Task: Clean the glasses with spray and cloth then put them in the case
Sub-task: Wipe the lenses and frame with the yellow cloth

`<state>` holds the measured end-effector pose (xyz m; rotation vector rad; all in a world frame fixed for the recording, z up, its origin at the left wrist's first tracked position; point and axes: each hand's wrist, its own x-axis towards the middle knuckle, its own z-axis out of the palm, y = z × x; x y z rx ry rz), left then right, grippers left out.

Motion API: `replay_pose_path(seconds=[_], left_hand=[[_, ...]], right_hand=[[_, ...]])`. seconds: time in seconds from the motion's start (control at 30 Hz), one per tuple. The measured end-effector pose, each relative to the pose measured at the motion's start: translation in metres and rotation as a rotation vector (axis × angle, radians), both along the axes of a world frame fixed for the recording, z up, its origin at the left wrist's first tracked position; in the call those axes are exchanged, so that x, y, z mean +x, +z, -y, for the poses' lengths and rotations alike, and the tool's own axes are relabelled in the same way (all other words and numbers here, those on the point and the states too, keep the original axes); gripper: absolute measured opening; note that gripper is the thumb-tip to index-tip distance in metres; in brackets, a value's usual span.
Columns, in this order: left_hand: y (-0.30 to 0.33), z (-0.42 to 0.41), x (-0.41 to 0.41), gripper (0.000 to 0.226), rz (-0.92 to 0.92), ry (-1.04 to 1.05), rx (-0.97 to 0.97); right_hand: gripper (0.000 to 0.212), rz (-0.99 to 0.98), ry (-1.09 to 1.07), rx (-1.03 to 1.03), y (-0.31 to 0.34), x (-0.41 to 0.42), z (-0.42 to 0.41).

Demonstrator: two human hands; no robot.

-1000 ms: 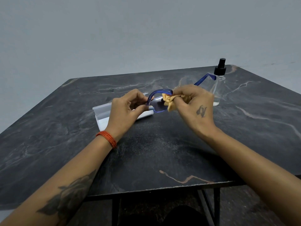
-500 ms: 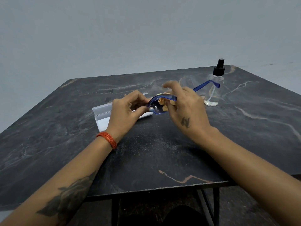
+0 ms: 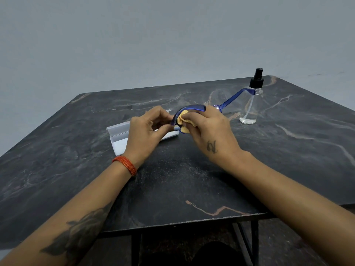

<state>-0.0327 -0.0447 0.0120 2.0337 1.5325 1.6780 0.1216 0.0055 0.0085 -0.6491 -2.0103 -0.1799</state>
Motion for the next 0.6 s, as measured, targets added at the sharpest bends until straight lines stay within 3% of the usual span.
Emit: replay_pose_path(seconds=[0.3,0.6], left_hand=[[0.0005,0.0005,-0.0011,0.015,-0.015,0.018,0.003],[0.0005,0.0008,-0.0005,0.018,-0.016,-0.011,-0.017]], right_hand=[[0.026,0.138,0.093,-0.149,0.0013,0.0027,0.0006],[0.018,0.069,0.116,-0.138,0.0066,0.0072,0.0061]])
